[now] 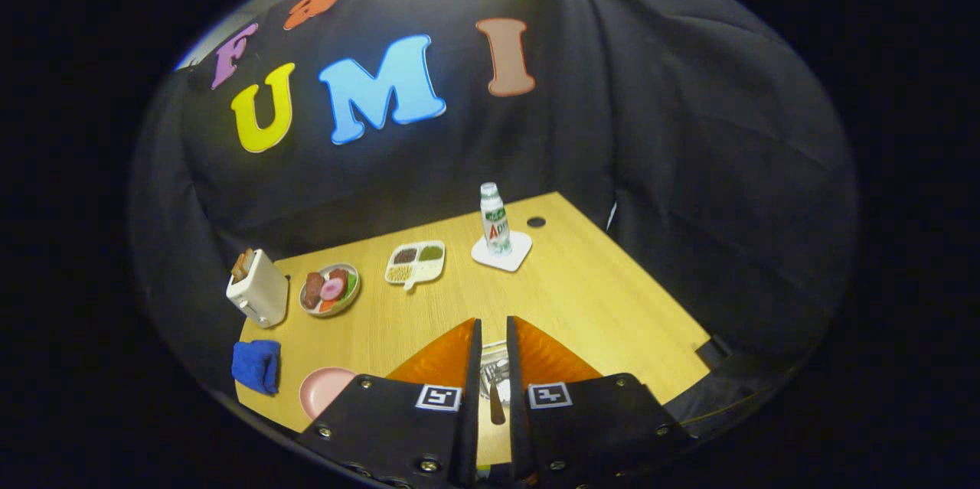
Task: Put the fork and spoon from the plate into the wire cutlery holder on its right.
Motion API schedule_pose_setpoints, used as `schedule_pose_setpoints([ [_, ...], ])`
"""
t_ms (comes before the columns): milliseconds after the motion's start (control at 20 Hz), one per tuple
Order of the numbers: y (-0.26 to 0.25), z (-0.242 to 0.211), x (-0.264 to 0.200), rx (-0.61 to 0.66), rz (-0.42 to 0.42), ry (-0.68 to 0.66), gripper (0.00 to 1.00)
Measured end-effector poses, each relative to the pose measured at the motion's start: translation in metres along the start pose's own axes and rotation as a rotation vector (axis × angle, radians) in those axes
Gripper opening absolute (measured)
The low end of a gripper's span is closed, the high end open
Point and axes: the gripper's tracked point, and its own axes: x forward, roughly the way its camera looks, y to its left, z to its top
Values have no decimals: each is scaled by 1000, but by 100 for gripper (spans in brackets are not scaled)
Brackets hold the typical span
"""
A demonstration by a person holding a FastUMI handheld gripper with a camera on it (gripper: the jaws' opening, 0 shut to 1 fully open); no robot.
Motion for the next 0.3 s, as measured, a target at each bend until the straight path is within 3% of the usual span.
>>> schedule_pose_setpoints([
  [300, 9, 90, -27, -10, -17, -272, 17],
])
